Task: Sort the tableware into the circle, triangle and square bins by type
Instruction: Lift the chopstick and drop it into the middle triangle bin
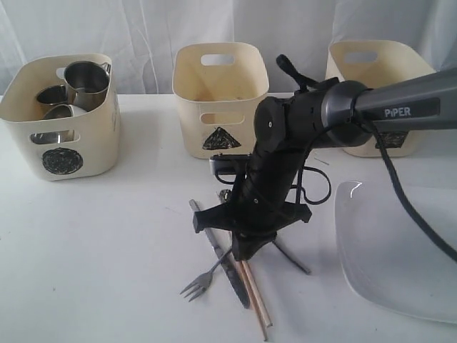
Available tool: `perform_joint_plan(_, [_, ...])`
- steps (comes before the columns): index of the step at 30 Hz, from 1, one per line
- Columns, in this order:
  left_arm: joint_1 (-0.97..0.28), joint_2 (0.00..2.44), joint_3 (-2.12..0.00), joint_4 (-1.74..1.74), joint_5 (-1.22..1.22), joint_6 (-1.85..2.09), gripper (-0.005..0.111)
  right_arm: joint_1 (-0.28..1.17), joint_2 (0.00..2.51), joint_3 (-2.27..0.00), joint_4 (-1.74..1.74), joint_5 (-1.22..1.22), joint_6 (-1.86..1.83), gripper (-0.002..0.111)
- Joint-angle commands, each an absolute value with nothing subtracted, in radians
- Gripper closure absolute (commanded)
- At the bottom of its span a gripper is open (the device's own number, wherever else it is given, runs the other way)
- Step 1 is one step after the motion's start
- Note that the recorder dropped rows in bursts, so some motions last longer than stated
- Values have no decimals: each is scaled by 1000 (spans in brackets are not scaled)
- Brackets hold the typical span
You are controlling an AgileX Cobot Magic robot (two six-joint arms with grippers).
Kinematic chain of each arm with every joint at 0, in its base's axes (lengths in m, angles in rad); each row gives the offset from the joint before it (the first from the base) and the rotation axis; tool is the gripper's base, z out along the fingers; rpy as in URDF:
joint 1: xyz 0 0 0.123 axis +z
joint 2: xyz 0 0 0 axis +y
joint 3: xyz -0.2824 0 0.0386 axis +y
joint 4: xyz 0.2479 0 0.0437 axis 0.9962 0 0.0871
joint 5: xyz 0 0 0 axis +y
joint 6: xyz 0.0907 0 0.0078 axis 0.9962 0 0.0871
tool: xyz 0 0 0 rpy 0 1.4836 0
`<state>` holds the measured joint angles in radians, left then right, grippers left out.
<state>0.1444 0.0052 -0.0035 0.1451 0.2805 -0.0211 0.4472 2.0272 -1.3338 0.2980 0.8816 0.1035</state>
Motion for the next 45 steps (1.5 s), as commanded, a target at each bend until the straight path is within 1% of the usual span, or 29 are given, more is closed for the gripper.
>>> perform_joint_plan(1, [140,0,0,142,280,-22,107,447,1956,-1412,288,956,65,108])
perform_joint_plan(5, [140,0,0,142,280,-22,107,447,1929,-1486,300,955,36,108])
perform_joint_plan(6, [140,0,0,142,280,-22,107,447,1917,-1507,299,911,18,108])
perform_joint_plan(9, [140,0,0,142,280,-22,107,428,1895,-1551,310,678,5,108])
perform_joint_plan(12, [140,0,0,142,280,-22,107,380,1895,-1552,466,506,0,108])
perform_joint_plan(14, [140,0,0,142,280,-22,107,323,1895,-1552,688,476,-67,108])
perform_joint_plan(15, [140,0,0,142,280,-22,107,305,1895,-1552,738,480,-114,108])
perform_joint_plan(19, [140,0,0,142,280,-22,107,185,1897,-1552,1098,430,-406,108])
perform_joint_plan(20, [140,0,0,142,280,-22,107,152,1902,-1552,1283,432,-571,108])
perform_joint_plan(21, [140,0,0,142,280,-22,107,137,1909,-1552,1384,451,-669,108])
perform_joint_plan(22, [140,0,0,142,280,-22,107,117,1927,-1560,1576,502,-860,108])
perform_joint_plan(24, [140,0,0,142,280,-22,107,100,1952,-1566,1744,585,-1075,108])
perform_joint_plan(26, [140,0,0,142,280,-22,107,98,1984,-1596,1744,600,-1172,108])
perform_joint_plan(34, [140,0,0,142,280,-22,107,98,2126,-1717,1744,484,-1345,108])
perform_joint_plan(37, [140,0,0,142,280,-22,107,98,2172,-1758,1744,419,-1360,108])
perform_joint_plan(45, [140,0,0,142,280,-22,107,98,2272,-1866,1744,447,-1363,108])
